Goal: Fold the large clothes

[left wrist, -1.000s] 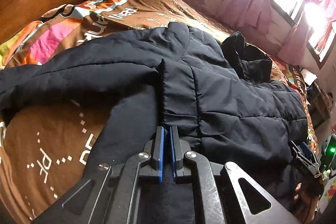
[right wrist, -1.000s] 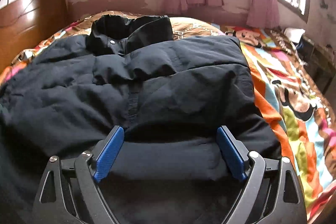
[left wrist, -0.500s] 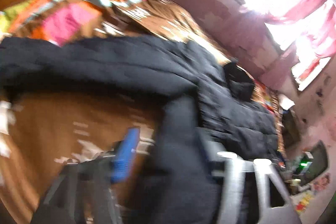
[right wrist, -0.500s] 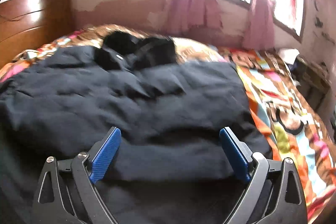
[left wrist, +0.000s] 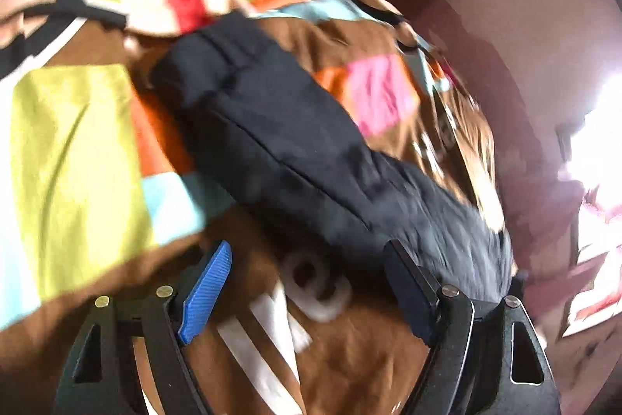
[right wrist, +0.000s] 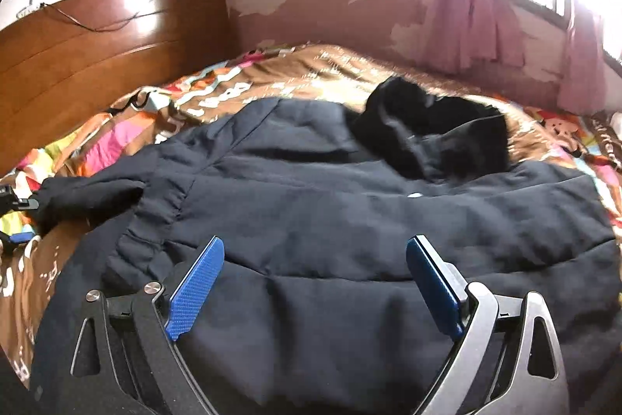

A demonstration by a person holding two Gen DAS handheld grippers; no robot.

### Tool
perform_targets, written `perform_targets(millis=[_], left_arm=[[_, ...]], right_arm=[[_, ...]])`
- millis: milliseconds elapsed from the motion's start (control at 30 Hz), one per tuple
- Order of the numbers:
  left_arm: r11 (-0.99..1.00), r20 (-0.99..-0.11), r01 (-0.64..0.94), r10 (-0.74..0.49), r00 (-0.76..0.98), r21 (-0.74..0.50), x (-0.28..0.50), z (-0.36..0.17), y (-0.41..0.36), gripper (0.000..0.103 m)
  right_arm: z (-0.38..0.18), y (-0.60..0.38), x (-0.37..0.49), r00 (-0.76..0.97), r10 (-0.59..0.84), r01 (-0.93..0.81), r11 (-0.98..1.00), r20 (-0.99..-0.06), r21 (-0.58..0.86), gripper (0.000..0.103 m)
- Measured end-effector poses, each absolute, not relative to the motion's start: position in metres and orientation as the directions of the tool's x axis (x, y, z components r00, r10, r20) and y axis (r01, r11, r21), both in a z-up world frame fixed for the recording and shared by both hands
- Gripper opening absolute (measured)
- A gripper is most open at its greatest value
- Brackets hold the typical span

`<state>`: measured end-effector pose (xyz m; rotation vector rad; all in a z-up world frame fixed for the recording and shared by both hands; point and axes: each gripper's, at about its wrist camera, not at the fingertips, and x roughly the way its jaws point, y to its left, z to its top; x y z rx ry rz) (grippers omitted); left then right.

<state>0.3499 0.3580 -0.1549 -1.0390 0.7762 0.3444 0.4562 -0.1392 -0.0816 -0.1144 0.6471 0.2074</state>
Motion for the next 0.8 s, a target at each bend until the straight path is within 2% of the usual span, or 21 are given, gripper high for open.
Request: perform_targets(millis=[100,200,233,267,300,367,400,533,633,800], left_arm=[[0.421,-0.695,-0.602,-0.103,0.712,-0.679,0.354,-0.164,0.371,0.078],[0.411,-0.691,-0.605,-0.092,0.717,-0.682,0.363,-0.166,0.377,0.076],[0.419,-0.694,-0.606,-0.088,0.714,-0.676,0.368,-0.165,0.377,0.069],[0.436,-0.700,-0.606,-0.081,0.710,-0.665,0.374,-0.163,0.379,0.052],[0.454,-0.708,-0.609,-0.072,0.702,-0.650,0.378,-0.161,0.380,0.043],[0.489,-0.730,-0.624,-0.040,0.682,-0.610,0.385,-0.154,0.380,0.015],[0.500,-0.729,-0.622,-0.029,0.684,-0.603,0.383,-0.149,0.380,0.010],[0.611,-0.714,-0.621,0.126,0.689,-0.491,0.379,-0.106,0.362,0.006],[0.710,-0.662,-0.580,0.215,0.718,-0.398,0.382,-0.058,0.339,0.006],[0.820,-0.544,-0.459,0.226,0.808,-0.342,0.379,0.022,0.301,0.005]], right_arm=[[-0.109,-0.125,0.465,0.750,0.116,-0.218,0.973,-0.651,-0.078,0.093],[-0.122,-0.127,0.463,0.752,0.115,-0.212,0.975,-0.650,-0.072,0.098],[-0.124,-0.128,0.463,0.753,0.117,-0.209,0.976,-0.648,-0.067,0.099],[-0.126,-0.128,0.462,0.754,0.118,-0.208,0.976,-0.646,-0.064,0.100],[-0.127,-0.129,0.461,0.758,0.118,-0.207,0.976,-0.642,-0.065,0.100],[-0.129,-0.130,0.460,0.769,0.115,-0.205,0.976,-0.629,-0.073,0.100],[-0.129,-0.128,0.460,0.773,0.113,-0.204,0.976,-0.624,-0.076,0.100],[-0.129,-0.131,0.458,0.784,0.118,-0.203,0.977,-0.610,-0.072,0.100],[-0.128,-0.133,0.458,0.785,0.124,-0.201,0.978,-0.607,-0.061,0.100],[-0.119,-0.146,0.453,0.761,0.166,-0.193,0.981,-0.627,0.026,0.100]])
